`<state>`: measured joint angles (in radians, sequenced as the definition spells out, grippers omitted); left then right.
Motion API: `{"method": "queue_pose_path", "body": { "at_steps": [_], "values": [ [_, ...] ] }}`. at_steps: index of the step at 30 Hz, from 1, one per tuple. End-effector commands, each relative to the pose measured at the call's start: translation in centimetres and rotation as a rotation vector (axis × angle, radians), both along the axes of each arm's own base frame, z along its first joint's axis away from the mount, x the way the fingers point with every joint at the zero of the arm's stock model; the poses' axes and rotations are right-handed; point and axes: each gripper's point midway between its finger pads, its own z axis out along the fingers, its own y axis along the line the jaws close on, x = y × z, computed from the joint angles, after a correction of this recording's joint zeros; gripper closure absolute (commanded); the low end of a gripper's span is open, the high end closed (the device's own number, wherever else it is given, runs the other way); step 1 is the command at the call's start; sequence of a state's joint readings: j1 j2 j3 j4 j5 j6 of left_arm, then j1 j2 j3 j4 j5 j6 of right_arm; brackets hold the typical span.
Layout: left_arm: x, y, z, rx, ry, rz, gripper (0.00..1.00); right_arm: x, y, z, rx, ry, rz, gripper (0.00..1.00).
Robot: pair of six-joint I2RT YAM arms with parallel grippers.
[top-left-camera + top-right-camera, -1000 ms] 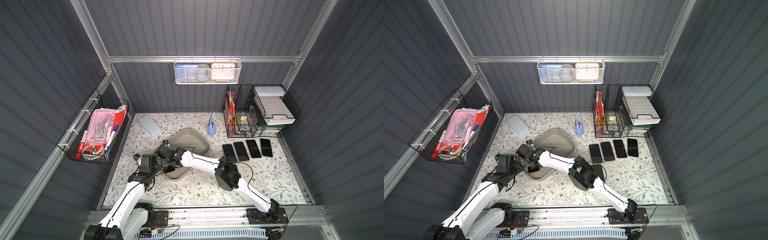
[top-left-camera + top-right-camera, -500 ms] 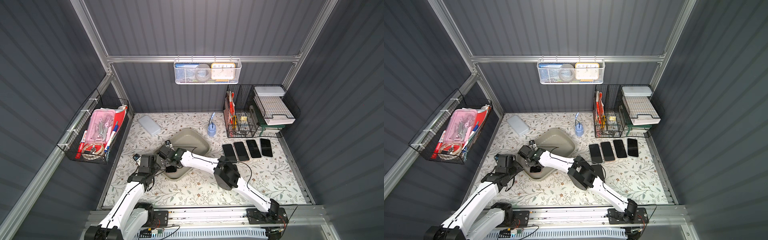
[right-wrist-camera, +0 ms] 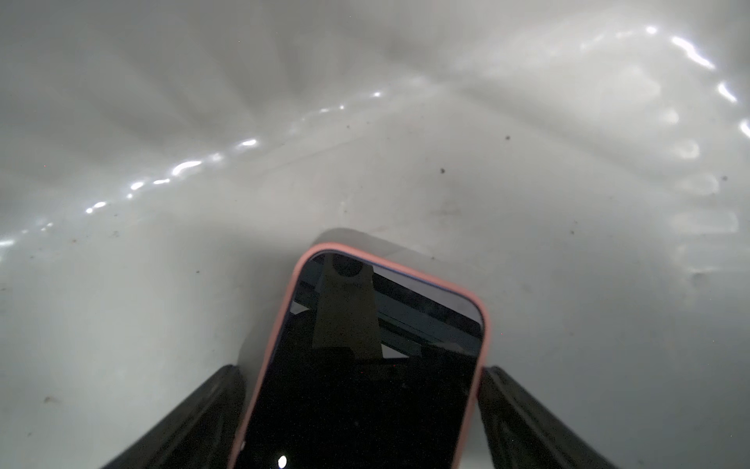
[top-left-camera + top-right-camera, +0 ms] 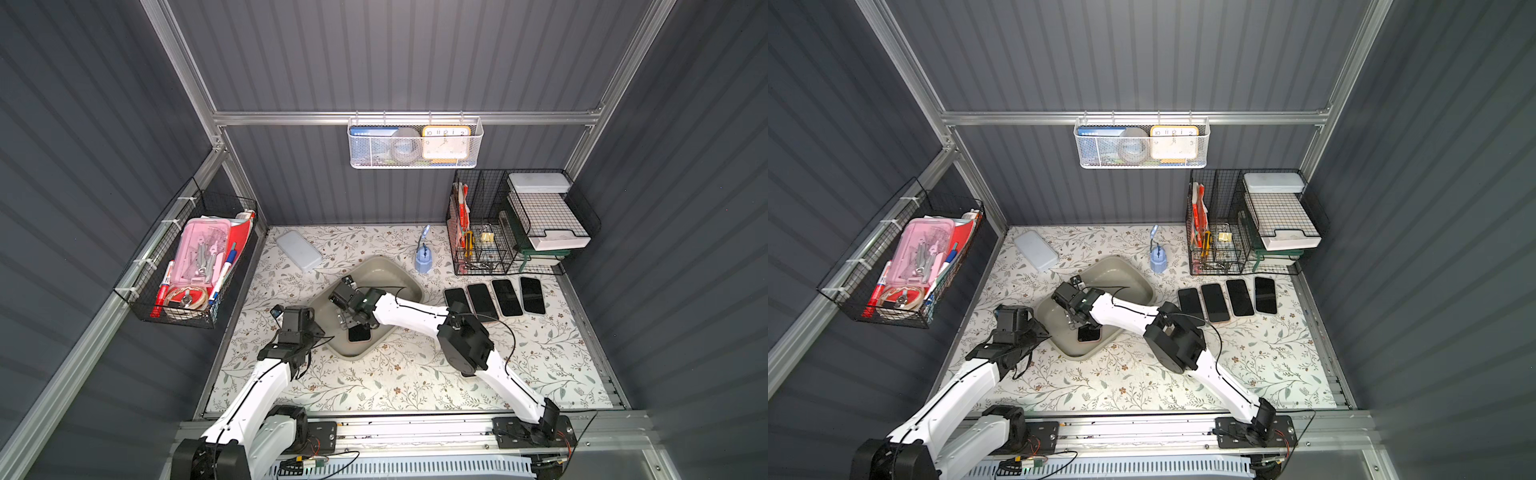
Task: Take the phone out of the storage box
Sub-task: Pick up the phone from the storage box.
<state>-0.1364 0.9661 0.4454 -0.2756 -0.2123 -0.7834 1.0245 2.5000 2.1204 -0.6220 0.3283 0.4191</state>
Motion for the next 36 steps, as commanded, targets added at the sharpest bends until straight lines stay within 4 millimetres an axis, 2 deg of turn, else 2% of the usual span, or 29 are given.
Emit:
{"method": "queue_pose_path", "body": {
  "at_steps": [1, 9, 12, 15, 19, 24, 31, 36],
  "values": [
    [0.4, 0.0, 0.6, 0.01, -0.013, -0.024, 0.6, -1.4, -0.2, -1.6, -0.075, 0.046, 0.137, 0.07],
    [0.3, -0.1, 0.3, 0.009, -0.007, -0.026, 0.61, -2.6, 0.2, -3.0, -0.091, 0.112, 0.389, 0.1],
    [0.3, -0.2, 0.2, 0.004, -0.007, -0.026, 0.6, -2.4, 0.2, -2.2, -0.095, 0.095, 0.409, 0.04],
    [0.4, -0.2, 0.0, -0.001, -0.006, -0.027, 0.6, -2.3, 0.1, -0.7, -0.078, 0.075, 0.357, 0.01],
    [0.6, -0.4, -0.2, -0.007, 0.001, -0.034, 0.6, -2.6, -1.4, 0.0, -0.095, 0.076, 0.208, 0.01],
    [0.8, -0.6, -0.3, -0.014, 0.0, -0.039, 0.6, -3.7, -2.8, -0.7, -0.116, 0.107, 0.05, 0.01],
    [0.5, -0.5, 0.3, -0.011, -0.012, -0.04, 0.6, -4.6, -3.4, -2.9, -0.123, 0.157, -0.041, 0.01],
    [0.3, -0.3, 0.7, -0.006, -0.021, -0.034, 0.6, -5.0, -3.4, -3.7, -0.126, 0.183, -0.04, 0.1]
  ]
}}
